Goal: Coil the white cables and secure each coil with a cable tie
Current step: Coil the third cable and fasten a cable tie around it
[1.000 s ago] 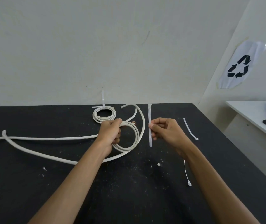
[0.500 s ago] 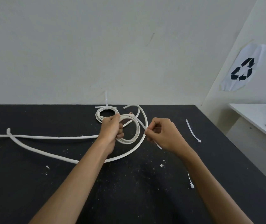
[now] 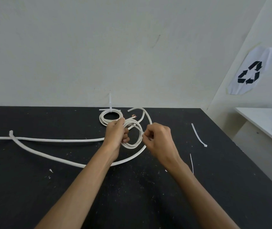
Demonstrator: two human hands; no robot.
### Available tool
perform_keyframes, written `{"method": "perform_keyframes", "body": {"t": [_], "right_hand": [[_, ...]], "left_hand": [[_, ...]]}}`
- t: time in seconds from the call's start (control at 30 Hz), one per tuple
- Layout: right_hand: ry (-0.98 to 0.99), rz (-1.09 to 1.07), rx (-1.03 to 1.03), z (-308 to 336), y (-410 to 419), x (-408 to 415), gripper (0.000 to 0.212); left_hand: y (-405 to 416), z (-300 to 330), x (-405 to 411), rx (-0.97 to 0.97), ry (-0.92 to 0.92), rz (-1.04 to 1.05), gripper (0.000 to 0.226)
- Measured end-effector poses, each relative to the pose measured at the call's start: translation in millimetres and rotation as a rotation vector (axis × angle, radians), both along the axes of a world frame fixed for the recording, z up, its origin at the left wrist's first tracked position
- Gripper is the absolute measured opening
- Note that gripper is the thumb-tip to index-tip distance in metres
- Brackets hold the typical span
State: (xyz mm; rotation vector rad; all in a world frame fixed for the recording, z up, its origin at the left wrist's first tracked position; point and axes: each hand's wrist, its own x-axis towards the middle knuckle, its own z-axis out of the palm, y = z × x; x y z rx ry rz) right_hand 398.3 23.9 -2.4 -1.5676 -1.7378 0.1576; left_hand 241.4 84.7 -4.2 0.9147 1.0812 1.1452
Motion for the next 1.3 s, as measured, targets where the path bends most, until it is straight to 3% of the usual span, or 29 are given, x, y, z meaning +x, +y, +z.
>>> {"method": "perform_keyframes", "body": {"t": [0.37,0.53,0.67,0.87,1.0,1.3], "right_hand": [[0.053,0.027,0.150,-6.7,1.9,-19.2,0.025],[0.058,0.034,0.146,-4.6,-2.7,-20.4,0.023],[0.097,0.096,0.105,3.4,-7.3,-13.6,0.010],[0.322,0.229,0.017,10.7,-14.3,-2.4,0.019],[0.479,0.215,0.031,18.6,-8.1,-0.6,0.012],[0.791,0.247,-0.262,37.9,3.4,7.1,0.007]], "left_hand": [[-10.3,-3.0,11.5,0.001,0.043,-0.048,0.030],[-14.9,1.1,7.8,0.129,0.108,-0.044,0.038],[-13.3,2.4,1.0,0.175,0.138,-0.024,0.028],[-8.6,2.4,-6.4,0.162,0.071,-0.040,0.026],[-15.2,4.2,-5.0,0.264,0.179,-0.095,0.028],[-17.8,4.8,-6.0,0.466,0.453,-0.114,0.026]]}}
